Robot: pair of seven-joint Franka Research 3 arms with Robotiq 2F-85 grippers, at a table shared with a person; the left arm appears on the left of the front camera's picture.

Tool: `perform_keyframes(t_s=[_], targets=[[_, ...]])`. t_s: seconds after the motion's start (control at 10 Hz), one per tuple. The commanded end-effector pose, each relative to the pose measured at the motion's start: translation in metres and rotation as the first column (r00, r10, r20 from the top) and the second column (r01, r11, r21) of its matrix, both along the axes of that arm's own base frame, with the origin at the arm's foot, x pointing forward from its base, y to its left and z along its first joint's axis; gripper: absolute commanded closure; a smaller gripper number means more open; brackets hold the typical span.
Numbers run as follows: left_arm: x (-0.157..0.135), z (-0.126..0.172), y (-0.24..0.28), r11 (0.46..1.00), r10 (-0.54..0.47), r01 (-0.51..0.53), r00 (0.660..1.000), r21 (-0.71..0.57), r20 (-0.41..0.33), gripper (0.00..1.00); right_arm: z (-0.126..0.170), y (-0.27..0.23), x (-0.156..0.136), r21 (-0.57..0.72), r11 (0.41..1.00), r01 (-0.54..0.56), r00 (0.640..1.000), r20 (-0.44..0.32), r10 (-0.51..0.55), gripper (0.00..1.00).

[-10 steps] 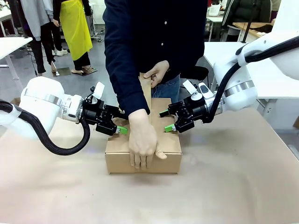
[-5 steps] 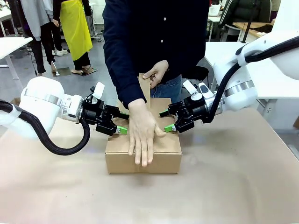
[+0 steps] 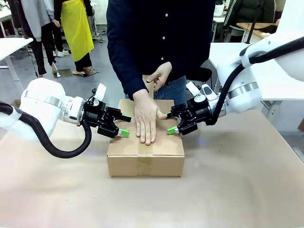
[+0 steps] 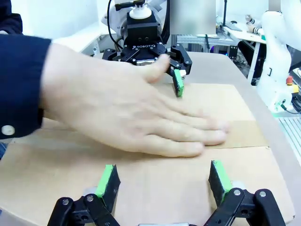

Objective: Pack the gift set into the box.
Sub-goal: Press and hold the closed box until the human finishes sealing it.

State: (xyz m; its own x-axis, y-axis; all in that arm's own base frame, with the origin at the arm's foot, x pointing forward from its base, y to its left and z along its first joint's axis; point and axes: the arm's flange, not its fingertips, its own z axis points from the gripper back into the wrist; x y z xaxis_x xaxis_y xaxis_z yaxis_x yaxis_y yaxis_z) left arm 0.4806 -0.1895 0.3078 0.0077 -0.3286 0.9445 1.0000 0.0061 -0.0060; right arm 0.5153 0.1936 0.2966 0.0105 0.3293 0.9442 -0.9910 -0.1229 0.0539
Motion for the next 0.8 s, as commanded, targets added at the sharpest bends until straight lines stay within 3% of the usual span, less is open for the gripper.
perform_keyframes(t_s=[0.0,0.7], targets=[[-0.0022,-0.0021,-0.0004,1.000,0.000,0.000,1.000,0.011,0.017,0.00,-0.0012,0.0002,-0.0012,-0.002,1.000,-0.007,1.000,0.008,0.007,0.00],[-0.0022,-0.0021,-0.0004,1.000,0.000,0.000,1.000,0.011,0.017,0.00,-0.0012,0.0002,-0.0012,-0.002,1.000,-0.007,1.000,0.008,0.007,0.00]])
